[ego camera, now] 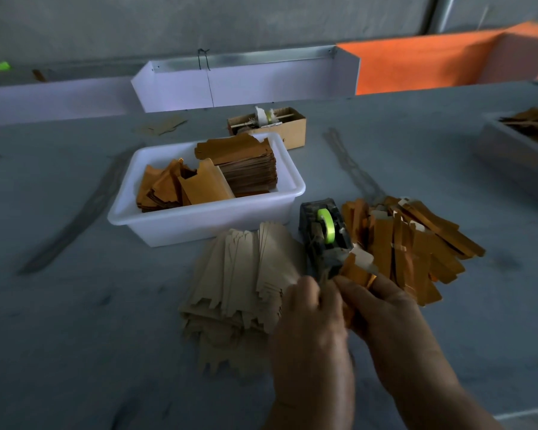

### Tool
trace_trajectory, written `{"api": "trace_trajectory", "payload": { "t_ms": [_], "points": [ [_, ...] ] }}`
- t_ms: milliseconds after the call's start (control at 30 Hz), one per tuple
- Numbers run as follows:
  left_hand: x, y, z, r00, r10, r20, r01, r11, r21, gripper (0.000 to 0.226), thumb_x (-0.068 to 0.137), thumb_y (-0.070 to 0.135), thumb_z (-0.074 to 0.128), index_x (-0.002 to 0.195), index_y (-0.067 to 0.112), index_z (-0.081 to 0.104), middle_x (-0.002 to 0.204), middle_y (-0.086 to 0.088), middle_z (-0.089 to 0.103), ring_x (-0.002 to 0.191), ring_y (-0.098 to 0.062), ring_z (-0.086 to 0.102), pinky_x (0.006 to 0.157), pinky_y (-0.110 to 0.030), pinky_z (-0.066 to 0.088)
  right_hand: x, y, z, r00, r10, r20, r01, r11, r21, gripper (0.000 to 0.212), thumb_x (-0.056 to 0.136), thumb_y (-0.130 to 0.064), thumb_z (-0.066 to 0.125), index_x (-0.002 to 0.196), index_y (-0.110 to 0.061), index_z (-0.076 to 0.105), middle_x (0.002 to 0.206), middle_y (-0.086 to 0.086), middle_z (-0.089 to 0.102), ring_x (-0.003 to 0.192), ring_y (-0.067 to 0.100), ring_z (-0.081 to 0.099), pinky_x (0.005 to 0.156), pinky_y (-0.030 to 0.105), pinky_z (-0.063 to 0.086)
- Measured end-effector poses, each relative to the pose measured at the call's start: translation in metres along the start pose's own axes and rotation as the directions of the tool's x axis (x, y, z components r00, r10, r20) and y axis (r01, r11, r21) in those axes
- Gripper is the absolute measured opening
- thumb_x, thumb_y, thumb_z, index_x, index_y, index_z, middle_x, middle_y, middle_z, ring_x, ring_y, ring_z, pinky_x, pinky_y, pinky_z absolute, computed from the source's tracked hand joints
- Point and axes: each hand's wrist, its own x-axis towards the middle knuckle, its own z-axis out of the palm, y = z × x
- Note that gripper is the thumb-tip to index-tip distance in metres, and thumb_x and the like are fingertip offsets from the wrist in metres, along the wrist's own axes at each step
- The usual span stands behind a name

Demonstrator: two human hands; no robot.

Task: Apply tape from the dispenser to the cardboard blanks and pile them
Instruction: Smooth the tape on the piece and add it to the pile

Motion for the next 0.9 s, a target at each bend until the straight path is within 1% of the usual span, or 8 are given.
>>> {"api": "trace_trajectory", "payload": {
  "t_ms": [67,133,200,367,467,567,733,900],
  "points": [
    [0.009,-0.006,-0.010,0.973,-0.214,0.085,0.230,0.919,-0.320,0.026,0.074,0.023,0.078,0.094,0.030,0.063,0.090,0.009,0.058,0.082,-0.009,0.059,0.065,-0.016,0.047,0.000,-0.002,-0.001,0.999,0.006,0.042,-0.009,0.999,0.052,0.012,0.086,-0.016,0.058,0.090,-0.009,0.066,0.077,0.008,0.071,0.076,0.021,0.068,0.074,0.034,0.051],
    [0.015,-0.016,-0.013,0.839,-0.378,0.391,0.543,0.587,-0.600,0.015,0.082,0.027,0.073,0.090,0.029,0.060,0.086,0.009,0.065,0.078,-0.007,0.063,0.064,-0.021,0.049,-0.001,-0.001,0.000,0.997,-0.036,0.063,0.035,0.999,0.010,0.010,0.085,-0.015,0.060,0.086,-0.010,0.068,0.078,0.010,0.070,0.081,0.023,0.067,0.079,0.035,0.051],
    [0.018,-0.024,-0.017,0.723,-0.350,0.596,0.691,0.390,-0.609,0.008,0.082,0.023,0.072,0.088,0.022,0.066,0.076,0.005,0.070,0.065,-0.004,0.065,0.054,-0.018,0.047,-0.002,-0.001,0.000,0.995,-0.075,0.072,0.081,0.993,-0.087,0.010,0.085,-0.017,0.062,0.081,-0.011,0.069,0.080,0.012,0.069,0.086,0.026,0.066,0.084,0.039,0.051],
    [0.022,-0.036,-0.018,0.683,-0.422,0.596,0.707,0.180,-0.684,0.011,0.078,0.013,0.073,0.069,0.017,0.069,0.066,-0.002,0.069,0.055,-0.008,0.061,0.049,-0.021,0.046,0.004,-0.009,-0.013,0.976,-0.219,-0.007,0.211,0.946,-0.248,0.012,0.086,-0.028,0.059,0.084,-0.022,0.069,0.076,0.000,0.068,0.078,0.018,0.062,0.071,0.029,0.051],
    [0.027,-0.042,-0.020,0.668,-0.459,0.585,0.694,0.104,-0.712,0.007,0.081,0.010,0.070,0.080,0.016,0.068,0.060,0.005,0.067,0.048,-0.002,0.060,0.044,-0.015,0.045,0.016,-0.016,-0.026,0.932,-0.347,-0.107,0.291,0.890,-0.350,0.012,0.087,-0.022,0.060,0.079,-0.025,0.068,0.069,0.003,0.064,0.068,0.023,0.057,0.062,0.033,0.047],
    [0.030,-0.043,-0.021,0.639,-0.429,0.638,0.681,-0.070,-0.729,0.013,0.083,0.000,0.065,0.094,0.006,0.068,0.077,-0.005,0.074,0.063,-0.010,0.071,0.056,-0.020,0.057,0.029,-0.017,-0.030,0.941,-0.328,-0.077,0.272,0.874,-0.403,0.014,0.089,-0.020,0.059,0.080,-0.026,0.067,0.073,0.001,0.063,0.070,0.019,0.058,0.063,0.031,0.047],
    [0.033,-0.042,-0.017,0.621,-0.445,0.645,0.693,-0.075,-0.717,0.013,0.084,-0.003,0.063,0.093,0.006,0.067,0.089,-0.013,0.071,0.068,-0.017,0.072,0.057,-0.025,0.059,0.043,-0.012,-0.026,0.969,-0.248,0.003,0.222,0.861,-0.457,0.011,0.089,-0.024,0.061,0.079,-0.028,0.064,0.075,0.004,0.065,0.071,0.019,0.061,0.062,0.024,0.047],
    [0.037,-0.036,-0.012,0.673,-0.461,0.578,0.661,0.024,-0.750,0.011,0.089,0.001,0.061,0.082,0.008,0.067,0.072,-0.007,0.069,0.064,-0.014,0.067,0.050,-0.017,0.053,0.048,-0.014,-0.022,0.976,-0.216,0.029,0.201,0.840,-0.503,0.013,0.086,-0.029,0.065,0.074,-0.023,0.066,0.066,-0.001,0.064,0.058,0.007,0.057,0.055,0.019,0.043]
  ]
}}
